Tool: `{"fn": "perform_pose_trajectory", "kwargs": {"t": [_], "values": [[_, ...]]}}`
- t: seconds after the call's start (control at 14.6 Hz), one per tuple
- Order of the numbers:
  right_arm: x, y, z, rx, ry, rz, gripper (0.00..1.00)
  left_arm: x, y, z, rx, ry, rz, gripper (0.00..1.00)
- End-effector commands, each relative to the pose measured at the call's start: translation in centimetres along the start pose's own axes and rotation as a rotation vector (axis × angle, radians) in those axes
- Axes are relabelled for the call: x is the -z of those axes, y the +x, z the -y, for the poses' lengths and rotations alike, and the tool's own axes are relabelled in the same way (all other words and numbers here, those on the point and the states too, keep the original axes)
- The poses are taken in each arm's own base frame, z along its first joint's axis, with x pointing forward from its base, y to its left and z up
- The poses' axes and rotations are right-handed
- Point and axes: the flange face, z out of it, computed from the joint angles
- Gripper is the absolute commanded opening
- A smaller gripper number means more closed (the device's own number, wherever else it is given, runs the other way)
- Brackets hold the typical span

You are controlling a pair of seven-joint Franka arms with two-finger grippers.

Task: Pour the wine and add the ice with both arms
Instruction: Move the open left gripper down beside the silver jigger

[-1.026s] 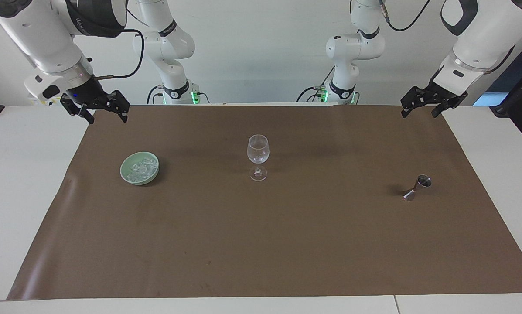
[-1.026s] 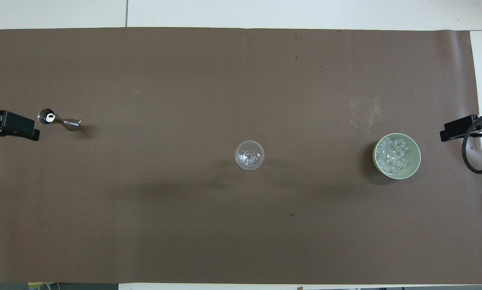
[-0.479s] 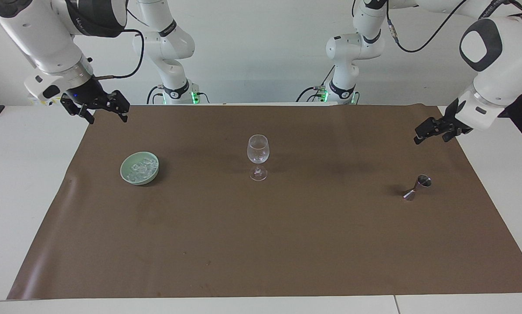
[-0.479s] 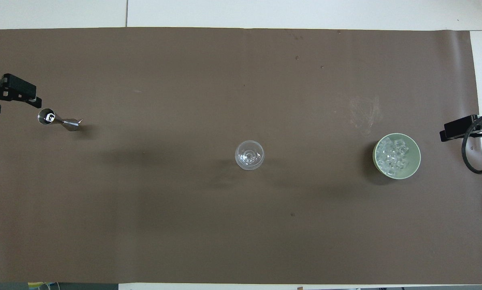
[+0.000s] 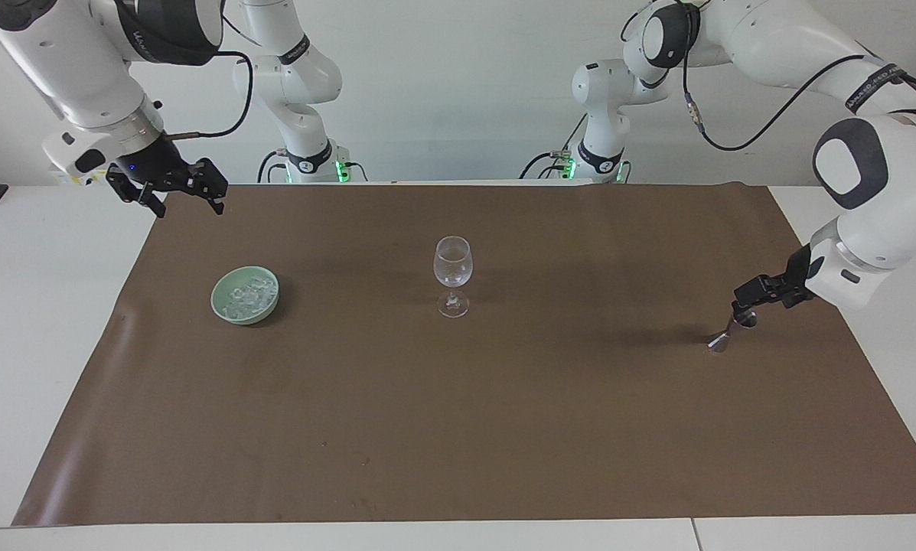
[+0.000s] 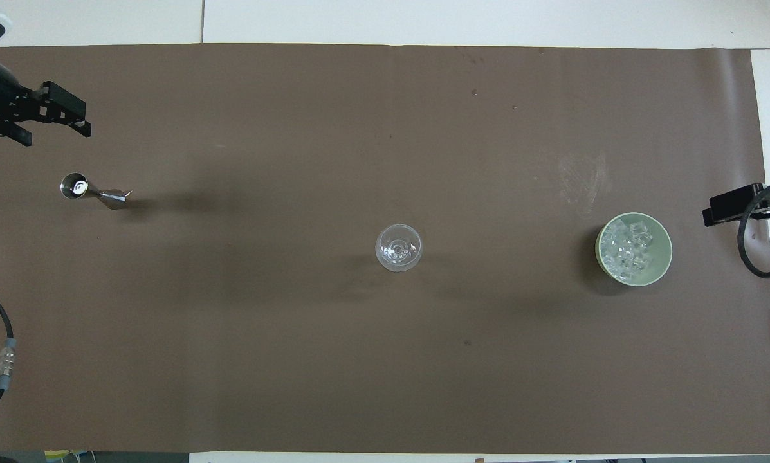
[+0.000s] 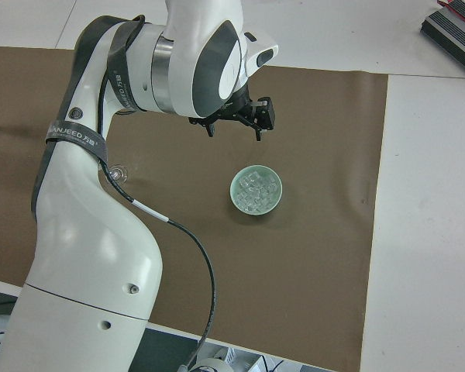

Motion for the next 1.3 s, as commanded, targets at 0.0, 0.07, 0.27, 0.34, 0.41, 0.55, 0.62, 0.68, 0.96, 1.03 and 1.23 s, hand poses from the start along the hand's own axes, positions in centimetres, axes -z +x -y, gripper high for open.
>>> {"fn": "perform_pose_trajectory", "kwargs": {"t": [0.0, 0.07, 0.27, 0.34, 0.41, 0.55, 0.62, 0.68, 0.96, 1.03, 1.23], "values": [[0.0, -0.7, -0.2, 0.009, 0.016, -0.011, 1.00, 0.0, 0.8, 3.0, 0.103, -0.055, -0.007, 1.00], [0.0, -0.7, -0.2, 0.009, 0.017, -0.011, 1.00, -1.2, 1.2, 5.6, 0.161, -0.079, 0.013, 1.00], [0.0, -0.7, -0.3, 0.008, 0.016, -0.011, 1.00, -5.5, 2.7, 8.3, 0.299, -0.067, 0.067, 1.00], [0.0, -0.7, -0.3, 0.008, 0.016, -0.011, 1.00, -7.1, 3.3, 8.7, 0.343, -0.064, 0.089, 1.00], [-0.1, -0.7, -0.3, 0.008, 0.017, -0.009, 1.00, -8.7, 4.1, 9.1, 0.405, -0.059, 0.102, 1.00], [0.0, -0.7, -0.3, 0.008, 0.016, -0.011, 1.00, -10.2, 5.1, 11.5, 0.575, -0.139, 0.114, 1.00], [-0.1, -0.7, -0.3, 0.006, 0.017, -0.009, 1.00, -10.8, 5.2, 13.0, 0.678, -0.184, 0.126, 1.00], [-0.1, -0.7, -0.3, 0.006, 0.017, -0.009, 1.00, -11.2, 5.3, 13.2, 0.752, -0.200, 0.141, 1.00], [0.0, -0.7, -0.3, 0.006, 0.017, -0.011, 1.00, -11.2, 4.7, 16.8, 1.035, -0.349, 0.193, 1.00], [0.1, -0.7, -0.4, 0.006, 0.015, -0.012, 1.00, -11.9, 3.9, 17.8, 1.073, -0.367, 0.215, 1.00], [0.1, -0.7, -0.3, 0.008, 0.017, -0.012, 1.00, -12.7, 2.7, 19.1, 1.192, -0.443, 0.247, 1.00]]}}
